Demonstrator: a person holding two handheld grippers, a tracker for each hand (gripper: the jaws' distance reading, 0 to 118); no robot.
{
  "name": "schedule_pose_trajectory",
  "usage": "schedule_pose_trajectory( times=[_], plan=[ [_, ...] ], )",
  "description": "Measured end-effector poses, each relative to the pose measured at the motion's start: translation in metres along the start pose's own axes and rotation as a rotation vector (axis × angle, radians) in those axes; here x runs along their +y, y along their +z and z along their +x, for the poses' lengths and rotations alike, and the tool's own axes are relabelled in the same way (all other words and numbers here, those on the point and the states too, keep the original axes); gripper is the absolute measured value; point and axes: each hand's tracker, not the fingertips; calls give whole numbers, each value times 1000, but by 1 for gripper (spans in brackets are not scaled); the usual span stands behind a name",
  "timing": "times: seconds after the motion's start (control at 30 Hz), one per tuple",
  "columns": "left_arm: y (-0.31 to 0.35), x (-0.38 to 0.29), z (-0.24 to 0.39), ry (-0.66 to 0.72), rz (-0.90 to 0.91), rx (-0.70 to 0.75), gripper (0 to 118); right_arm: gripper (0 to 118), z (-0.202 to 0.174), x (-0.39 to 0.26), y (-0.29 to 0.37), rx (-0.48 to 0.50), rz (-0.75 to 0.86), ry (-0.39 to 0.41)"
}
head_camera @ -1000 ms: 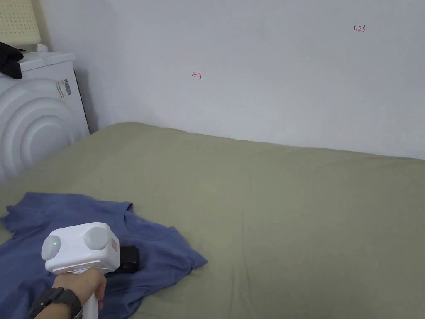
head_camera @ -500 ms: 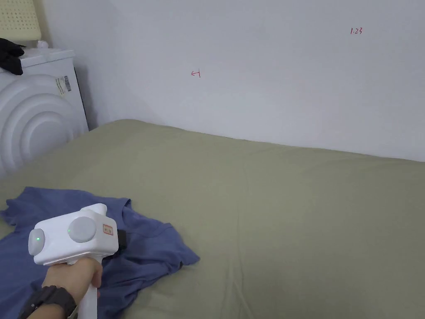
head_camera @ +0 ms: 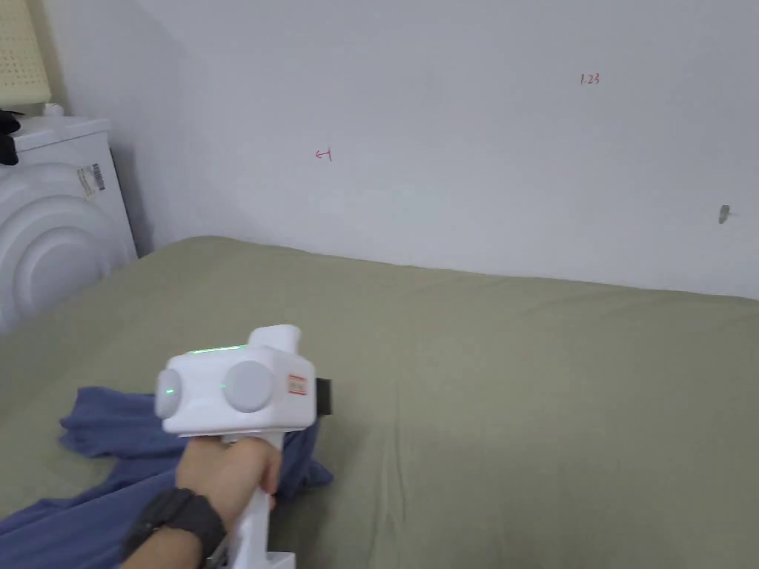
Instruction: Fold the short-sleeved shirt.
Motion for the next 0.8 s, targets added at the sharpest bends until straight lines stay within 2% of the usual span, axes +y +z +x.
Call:
schedule_pose_trajectory(
  times=[0.17, 0.33, 0.47, 0.6, 0.67, 0.8],
  plan=[
    [-32, 10, 135, -103, -6, -245, 1, 2, 34, 0, 29, -111, 32, -45],
    [-47, 9, 285, -249, -27, -414, 1, 2, 73, 1, 63, -241, 44, -97],
    [-50, -10, 394, -319, -84, -567, 1, 2, 100, -1, 89, -310, 53, -129],
    [-49, -50, 475, -403, -170, -721, 1, 2, 118, -5, 111, -388, 59, -151],
    [-55, -80, 511, -455, -211, -734, 1, 2, 126, -7, 117, -411, 57, -168],
    [-68, -116, 519, -481, -271, -655, 1, 2, 131, -12, 123, -427, 48, -187]
  ],
)
